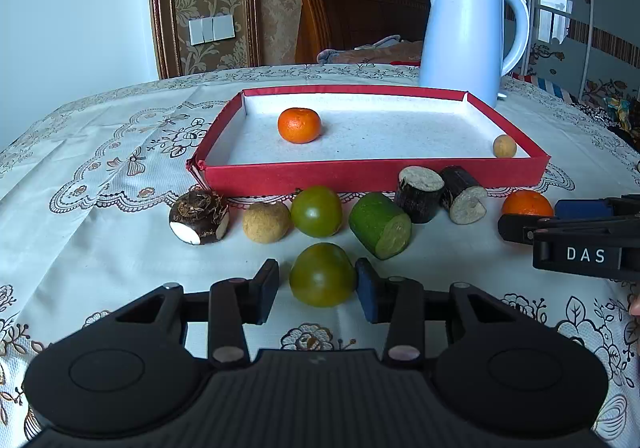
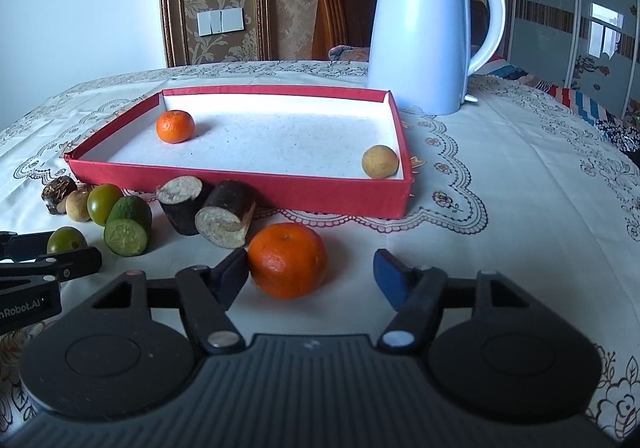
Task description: Organize fruits
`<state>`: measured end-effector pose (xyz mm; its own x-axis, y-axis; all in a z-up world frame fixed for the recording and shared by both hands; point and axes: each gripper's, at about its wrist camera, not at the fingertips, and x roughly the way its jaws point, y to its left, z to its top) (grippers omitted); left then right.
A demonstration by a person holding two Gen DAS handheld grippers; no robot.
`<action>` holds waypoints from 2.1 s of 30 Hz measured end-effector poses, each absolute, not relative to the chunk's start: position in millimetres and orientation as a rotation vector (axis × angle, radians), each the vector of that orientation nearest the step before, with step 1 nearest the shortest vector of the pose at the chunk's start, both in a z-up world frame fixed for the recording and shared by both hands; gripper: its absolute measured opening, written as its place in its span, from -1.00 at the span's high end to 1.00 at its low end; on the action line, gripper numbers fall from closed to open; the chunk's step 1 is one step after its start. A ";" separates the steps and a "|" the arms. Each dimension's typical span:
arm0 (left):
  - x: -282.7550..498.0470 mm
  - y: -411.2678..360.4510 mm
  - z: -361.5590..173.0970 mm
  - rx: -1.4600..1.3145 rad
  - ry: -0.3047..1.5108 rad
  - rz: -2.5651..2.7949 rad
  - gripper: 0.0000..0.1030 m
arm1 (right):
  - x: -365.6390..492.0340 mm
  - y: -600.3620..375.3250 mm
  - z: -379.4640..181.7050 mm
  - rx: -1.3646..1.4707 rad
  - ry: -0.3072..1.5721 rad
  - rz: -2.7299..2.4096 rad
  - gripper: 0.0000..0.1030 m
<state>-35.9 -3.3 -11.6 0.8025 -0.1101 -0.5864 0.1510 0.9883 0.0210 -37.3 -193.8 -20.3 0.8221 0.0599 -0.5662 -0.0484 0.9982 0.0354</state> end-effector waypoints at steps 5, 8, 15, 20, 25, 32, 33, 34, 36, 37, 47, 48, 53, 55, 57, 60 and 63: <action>-35.7 -2.7 -11.7 0.062 0.622 -0.142 0.22 | -37.4 -192.6 -20.4 0.016 0.599 0.063 -0.13; -36.3 -2.2 -12.2 0.065 0.620 -0.147 0.22 | -36.8 -188.3 -20.4 0.003 0.604 0.078 0.03; -37.0 -1.4 -12.5 0.062 0.619 -0.161 0.22 | -36.9 -183.2 -20.9 -0.007 0.611 0.093 0.15; -36.1 -1.6 -12.5 0.059 0.621 -0.163 0.22 | -37.3 -182.8 -20.6 -0.010 0.614 0.096 0.15; -36.4 -0.6 -12.6 0.052 0.621 -0.173 0.26 | -36.5 -180.2 -20.6 -0.021 0.614 0.103 0.23; -36.8 0.1 -12.4 0.047 0.620 -0.181 0.34 | -36.7 -180.5 -21.0 -0.015 0.613 0.105 0.23; -36.9 0.0 -12.4 0.047 0.620 -0.181 0.34 | -36.8 -180.4 -21.0 -0.014 0.612 0.105 0.23; -37.0 -0.1 -12.4 0.047 0.620 -0.181 0.34 | -36.8 -180.7 -20.9 -0.013 0.613 0.105 0.23; -36.9 0.1 -12.4 0.048 0.620 -0.180 0.35 | -36.8 -181.4 -20.8 -0.008 0.613 0.107 0.23; -36.9 0.2 -12.4 0.048 0.620 -0.179 0.35 | -36.8 -181.2 -20.9 -0.007 0.612 0.107 0.23; -37.4 1.3 -11.6 0.040 0.622 -0.175 0.37 | -38.1 -183.5 -20.5 0.003 0.608 0.102 0.24; -37.4 1.2 -11.5 0.042 0.620 -0.174 0.37 | -38.1 -183.5 -20.5 0.004 0.608 0.102 0.24; -36.9 2.1 -10.9 0.040 0.622 -0.173 0.37 | -38.0 -184.4 -20.6 0.008 0.605 0.098 0.23; -36.2 1.6 -11.5 0.042 0.624 -0.172 0.37 | -37.8 -184.7 -20.5 0.013 0.605 0.098 0.23; -36.1 1.2 -11.6 0.044 0.623 -0.171 0.37 | -38.2 -185.2 -20.7 0.016 0.603 0.096 0.23; -35.8 1.1 -11.9 0.048 0.624 -0.172 0.37 | -38.4 -185.9 -20.6 0.019 0.602 0.095 0.23; -36.3 2.1 -10.7 0.039 0.627 -0.171 0.37 | -39.0 -187.0 -20.8 0.024 0.600 0.094 0.23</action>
